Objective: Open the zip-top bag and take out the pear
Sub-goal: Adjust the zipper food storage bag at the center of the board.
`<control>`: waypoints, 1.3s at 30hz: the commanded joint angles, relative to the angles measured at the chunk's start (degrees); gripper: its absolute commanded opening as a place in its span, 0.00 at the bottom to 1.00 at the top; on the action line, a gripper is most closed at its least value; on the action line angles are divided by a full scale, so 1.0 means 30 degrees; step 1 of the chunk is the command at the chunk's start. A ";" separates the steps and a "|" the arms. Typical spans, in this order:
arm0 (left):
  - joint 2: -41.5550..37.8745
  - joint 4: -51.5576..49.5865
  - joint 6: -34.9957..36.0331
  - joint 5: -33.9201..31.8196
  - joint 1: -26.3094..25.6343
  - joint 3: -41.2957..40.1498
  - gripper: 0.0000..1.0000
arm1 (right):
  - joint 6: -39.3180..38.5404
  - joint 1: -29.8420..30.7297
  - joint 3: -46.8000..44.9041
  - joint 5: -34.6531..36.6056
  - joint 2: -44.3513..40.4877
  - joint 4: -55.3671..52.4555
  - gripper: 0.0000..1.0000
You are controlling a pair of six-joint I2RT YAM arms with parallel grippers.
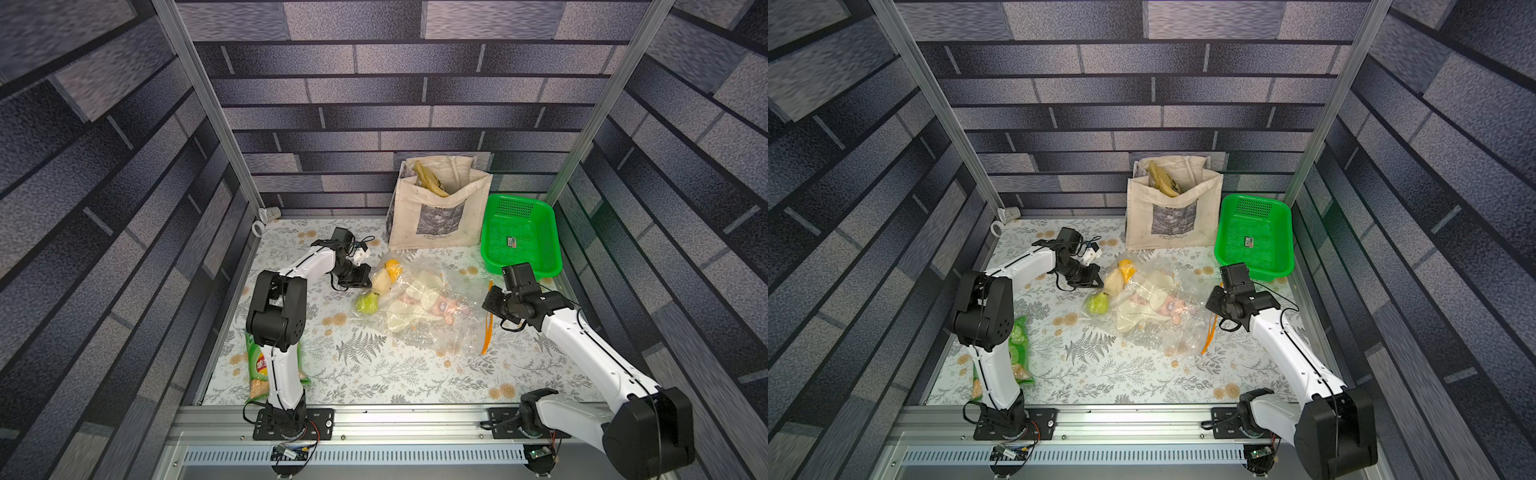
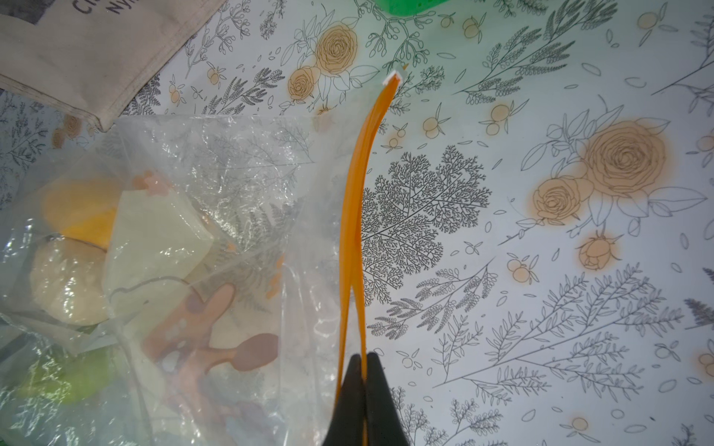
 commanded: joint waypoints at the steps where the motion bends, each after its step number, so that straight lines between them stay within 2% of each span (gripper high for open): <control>1: 0.0351 -0.0532 0.0590 -0.0610 -0.0134 0.0274 0.00 | -0.0100 -0.0153 0.0088 -0.0243 -0.0239 0.0160 0.00; 7: -0.1085 -0.0742 0.0758 -0.0708 -0.0007 0.0799 0.00 | -0.0197 -0.0153 0.0019 -0.0475 -0.0047 0.0613 0.00; 12: -0.4166 -0.0751 0.0585 -0.1245 0.0706 0.1390 0.00 | -0.0823 -0.0157 -0.0179 -0.2538 0.0959 0.2613 0.00; 17: -0.6762 -0.1081 0.0772 -0.1456 0.0969 0.3011 0.00 | -0.1166 -0.0153 0.0054 -0.6049 0.3527 0.6152 0.00; 24: -0.8424 -0.2077 0.0498 -0.1876 0.0712 0.4929 0.00 | -0.0948 -0.0135 0.2092 -0.5495 0.8140 0.6645 0.00; 29: -0.9223 -0.1511 0.0235 -0.2681 0.0923 0.1978 0.00 | -0.0952 -0.0123 0.2388 -0.5446 1.1054 0.6741 0.00; 34: -0.9506 -0.1082 0.0640 -0.3427 0.1439 0.0209 0.00 | -0.0671 -0.0095 0.2068 -0.5755 1.1706 0.6921 0.00; 37: -0.9309 -0.1400 0.0793 -0.3872 0.2017 0.0198 0.00 | -0.0777 -0.0095 0.2067 -0.5746 1.1677 0.6554 0.10; 39: -0.8980 -0.1828 0.0985 -0.4249 0.2299 0.0364 0.00 | -0.0872 -0.0094 0.2044 -0.5825 1.1591 0.6408 0.24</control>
